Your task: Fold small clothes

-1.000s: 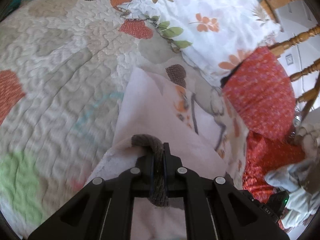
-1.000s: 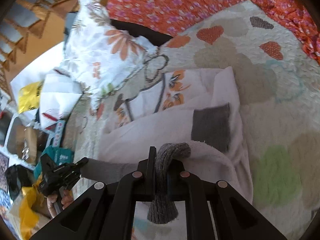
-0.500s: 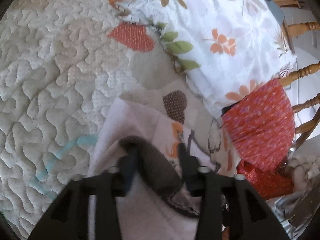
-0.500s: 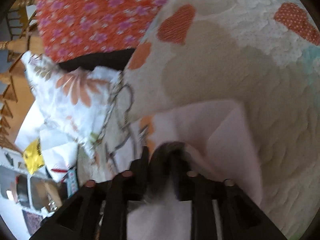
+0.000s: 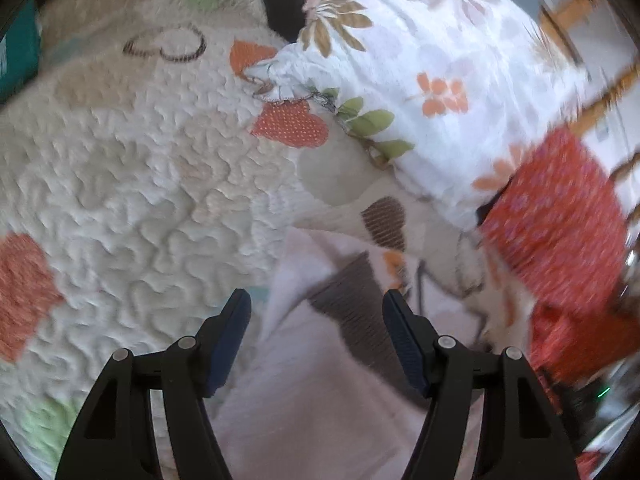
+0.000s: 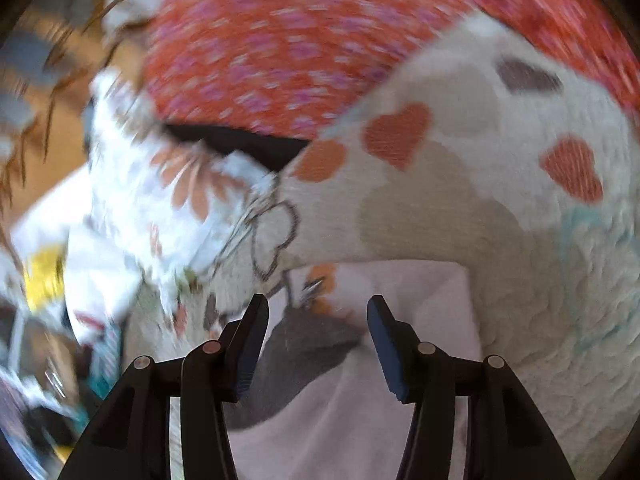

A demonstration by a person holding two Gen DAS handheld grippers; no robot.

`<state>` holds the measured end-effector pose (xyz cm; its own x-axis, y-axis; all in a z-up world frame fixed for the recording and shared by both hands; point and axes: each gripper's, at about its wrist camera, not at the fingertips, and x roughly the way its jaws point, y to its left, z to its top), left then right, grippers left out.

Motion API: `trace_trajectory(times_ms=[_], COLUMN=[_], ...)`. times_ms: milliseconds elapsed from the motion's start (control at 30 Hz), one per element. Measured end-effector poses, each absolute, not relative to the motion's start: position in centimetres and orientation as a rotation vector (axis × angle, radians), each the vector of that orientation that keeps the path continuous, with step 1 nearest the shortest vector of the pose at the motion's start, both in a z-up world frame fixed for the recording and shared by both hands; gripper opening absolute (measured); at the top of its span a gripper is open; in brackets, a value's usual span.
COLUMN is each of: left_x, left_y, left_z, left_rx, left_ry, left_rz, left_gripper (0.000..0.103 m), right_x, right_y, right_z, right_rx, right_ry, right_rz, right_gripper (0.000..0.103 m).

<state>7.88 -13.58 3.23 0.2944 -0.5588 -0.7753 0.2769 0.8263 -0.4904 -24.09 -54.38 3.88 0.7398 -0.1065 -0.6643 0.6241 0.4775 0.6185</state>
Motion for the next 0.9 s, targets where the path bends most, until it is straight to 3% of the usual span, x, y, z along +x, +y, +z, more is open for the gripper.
trace_trajectory(times_ms=[133,300,367,633,900], left_x=[6.1,5.8,6.2,6.8,8.0], left_y=[-15.3,-17.6,-18.0,-18.6,-14.9], left_z=[2.7,0.5,-0.6,-1.4,-2.8], left_rx=[-0.133,-0.074,-0.044,0.051,0.079], left_ry=[1.126,1.183,1.203,1.171,1.150], left_rz=[-0.632,-0.630,-0.578,-0.379,-0.177], left_gripper=[0.067,0.067,0.067,0.067,0.067], right_x=[-20.4,-14.9,-14.7,-19.9,-21.4], right_y=[-50.1,-46.6,-47.7,-54.6,-54.0], right_z=[3.8,-0.6,-1.2,-1.5,1.0], right_rx=[0.853,0.785,0.776,0.721,0.701], right_ry=[0.722,0.923,0.890,0.833,0.779], right_rz=[-0.305,-0.156,-0.217,-0.771,-0.790], right_gripper=[0.052,0.050,0.045,0.048,0.051])
